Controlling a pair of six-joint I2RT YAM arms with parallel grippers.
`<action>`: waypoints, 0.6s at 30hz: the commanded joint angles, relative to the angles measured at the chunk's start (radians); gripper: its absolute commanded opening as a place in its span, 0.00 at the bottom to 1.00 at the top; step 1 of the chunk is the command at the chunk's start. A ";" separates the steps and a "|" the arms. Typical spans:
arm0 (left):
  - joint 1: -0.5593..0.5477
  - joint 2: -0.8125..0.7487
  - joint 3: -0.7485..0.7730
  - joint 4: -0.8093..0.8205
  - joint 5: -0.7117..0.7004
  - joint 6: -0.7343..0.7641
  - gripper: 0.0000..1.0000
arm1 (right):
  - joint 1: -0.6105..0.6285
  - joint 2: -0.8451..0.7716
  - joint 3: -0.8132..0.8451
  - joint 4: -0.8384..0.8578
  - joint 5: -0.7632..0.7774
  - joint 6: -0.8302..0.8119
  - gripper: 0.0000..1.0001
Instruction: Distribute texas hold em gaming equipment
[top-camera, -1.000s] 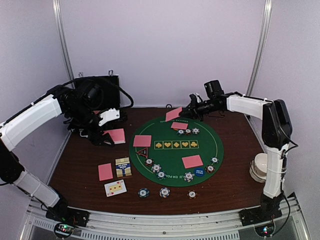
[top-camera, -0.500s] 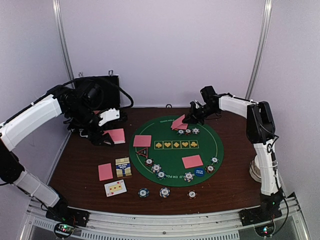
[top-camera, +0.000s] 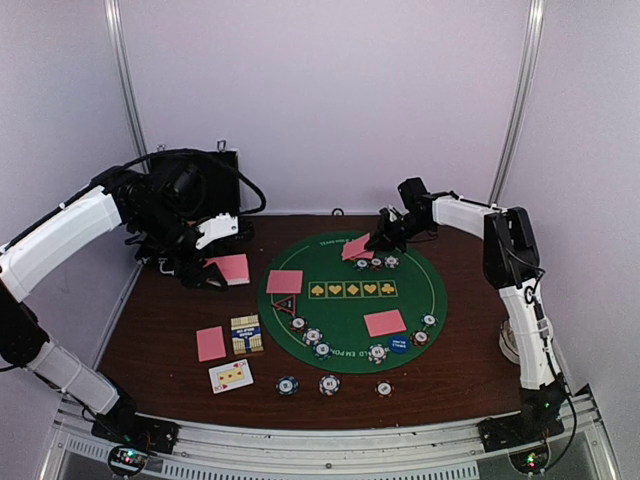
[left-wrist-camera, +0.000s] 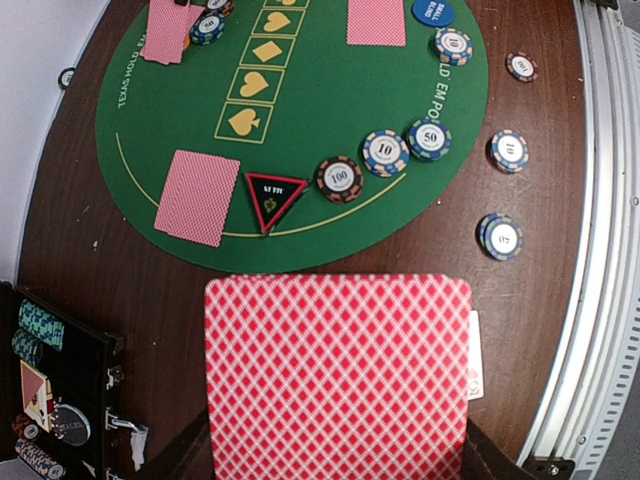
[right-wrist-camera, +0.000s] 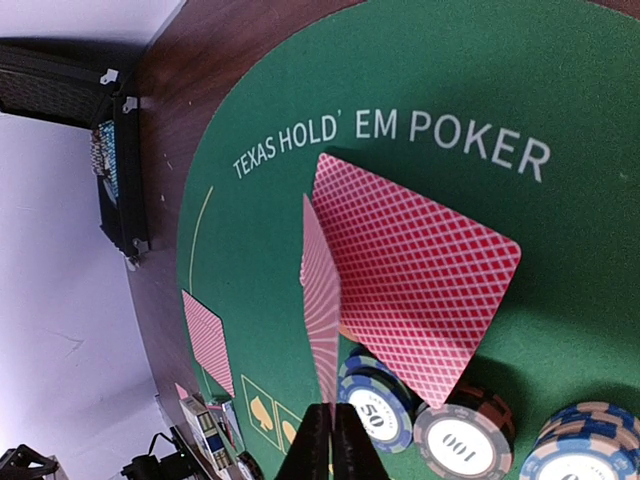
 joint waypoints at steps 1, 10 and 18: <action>0.005 -0.008 0.032 0.000 0.013 -0.002 0.00 | -0.020 0.019 0.034 0.008 0.034 0.013 0.06; 0.004 -0.023 0.036 -0.016 0.018 -0.005 0.00 | -0.020 -0.024 0.020 -0.025 0.052 -0.009 0.33; 0.005 -0.028 0.026 -0.018 0.020 0.030 0.00 | -0.008 -0.250 -0.151 -0.021 0.142 -0.052 0.73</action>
